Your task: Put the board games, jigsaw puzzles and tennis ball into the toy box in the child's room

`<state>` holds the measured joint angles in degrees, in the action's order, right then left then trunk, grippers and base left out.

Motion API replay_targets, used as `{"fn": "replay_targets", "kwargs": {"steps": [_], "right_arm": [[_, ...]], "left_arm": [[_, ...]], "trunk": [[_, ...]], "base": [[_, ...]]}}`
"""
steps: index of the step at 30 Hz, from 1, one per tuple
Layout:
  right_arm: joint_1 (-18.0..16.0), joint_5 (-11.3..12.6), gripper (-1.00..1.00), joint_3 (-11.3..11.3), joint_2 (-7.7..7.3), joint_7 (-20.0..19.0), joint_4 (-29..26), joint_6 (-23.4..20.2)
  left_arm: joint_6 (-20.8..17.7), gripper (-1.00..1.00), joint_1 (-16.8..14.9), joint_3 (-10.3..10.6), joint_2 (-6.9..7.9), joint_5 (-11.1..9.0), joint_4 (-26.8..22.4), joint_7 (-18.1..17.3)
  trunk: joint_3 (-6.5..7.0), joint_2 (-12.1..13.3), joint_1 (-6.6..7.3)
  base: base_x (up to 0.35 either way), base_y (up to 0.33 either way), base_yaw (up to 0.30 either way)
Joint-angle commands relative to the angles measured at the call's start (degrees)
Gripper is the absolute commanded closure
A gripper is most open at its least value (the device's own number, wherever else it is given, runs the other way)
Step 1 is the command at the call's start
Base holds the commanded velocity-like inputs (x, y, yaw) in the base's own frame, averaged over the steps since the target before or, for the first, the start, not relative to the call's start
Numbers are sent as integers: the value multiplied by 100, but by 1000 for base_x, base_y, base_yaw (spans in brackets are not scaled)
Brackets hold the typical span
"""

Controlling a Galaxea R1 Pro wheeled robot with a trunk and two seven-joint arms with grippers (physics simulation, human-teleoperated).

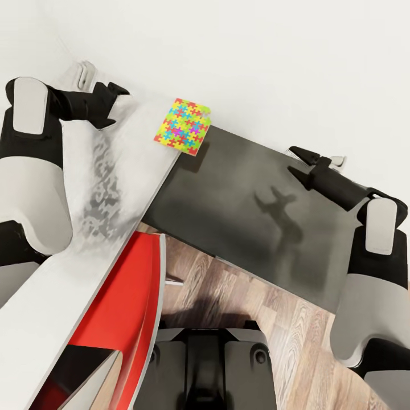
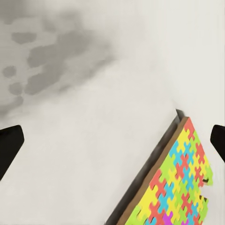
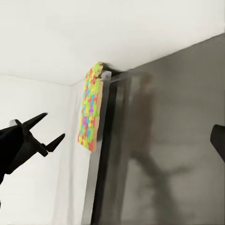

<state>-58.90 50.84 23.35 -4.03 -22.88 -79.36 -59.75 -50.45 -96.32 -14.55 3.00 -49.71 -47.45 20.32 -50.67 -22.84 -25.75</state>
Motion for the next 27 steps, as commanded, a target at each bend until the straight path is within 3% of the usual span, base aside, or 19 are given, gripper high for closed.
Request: {"fn": "replay_targets", "kwargs": {"steps": [1, 4, 12, 27], "right_arm": [[0, -29, -100, 9, -14, -164, -10, -25], [20, 22, -100, 6, -43, -403, -72, -25], [153, 83, -100, 4, -66, -639, -213, -25], [233, 125, -100, 21, -110, -719, -7, -25]], "left_arm": [[-21, -100, -59, 3, 48, -63, 44, 47], [-31, -100, -248, 51, 208, -89, 181, 36], [-41, -100, -592, 99, 372, -126, 428, 21], [-46, -100, -719, 53, 394, -143, 722, 24]], "trunk": [[-6, -9, -3], [-6, -9, -3], [-6, -9, -3], [3, -9, -3]], "base": [[0, 0, 0], [0, 0, 0], [0, 0, 4], [0, 0, 177]]}}
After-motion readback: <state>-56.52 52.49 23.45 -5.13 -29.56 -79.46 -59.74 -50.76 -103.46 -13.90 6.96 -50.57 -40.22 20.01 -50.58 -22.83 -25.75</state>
